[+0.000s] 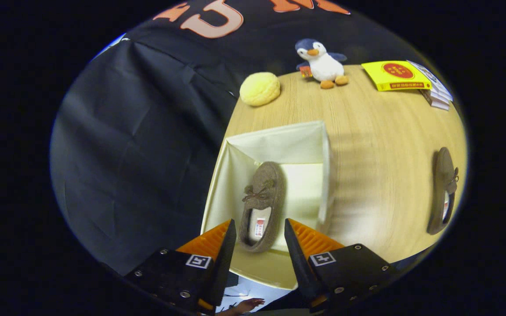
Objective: Open the storage box then place both shoes into the box .Put the left shoe in first, then the right shoe, with the right side of both shoes facing outward in a uniform manner.
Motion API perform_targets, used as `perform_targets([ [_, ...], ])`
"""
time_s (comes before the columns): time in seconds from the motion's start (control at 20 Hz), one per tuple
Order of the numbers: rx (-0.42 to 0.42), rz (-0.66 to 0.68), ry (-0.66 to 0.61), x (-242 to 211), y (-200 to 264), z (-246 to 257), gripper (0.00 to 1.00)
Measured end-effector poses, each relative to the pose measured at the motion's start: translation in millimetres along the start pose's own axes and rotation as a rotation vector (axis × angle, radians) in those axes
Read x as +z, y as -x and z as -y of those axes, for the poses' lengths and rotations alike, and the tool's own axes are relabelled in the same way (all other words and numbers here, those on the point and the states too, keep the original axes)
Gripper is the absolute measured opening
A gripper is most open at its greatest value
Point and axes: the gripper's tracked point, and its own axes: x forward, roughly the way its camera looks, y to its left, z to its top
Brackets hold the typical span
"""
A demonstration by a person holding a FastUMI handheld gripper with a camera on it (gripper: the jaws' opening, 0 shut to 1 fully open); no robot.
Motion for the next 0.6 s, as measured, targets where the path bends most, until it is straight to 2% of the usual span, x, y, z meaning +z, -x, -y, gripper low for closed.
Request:
perform_targets([
  [0.1,-0.017,0.061,0.030,8,29,30,0.75],
  [0.3,-0.126,0.131,0.041,10,71,122,0.88],
  [0.6,-0.281,0.161,0.011,-7,111,246,0.90],
])
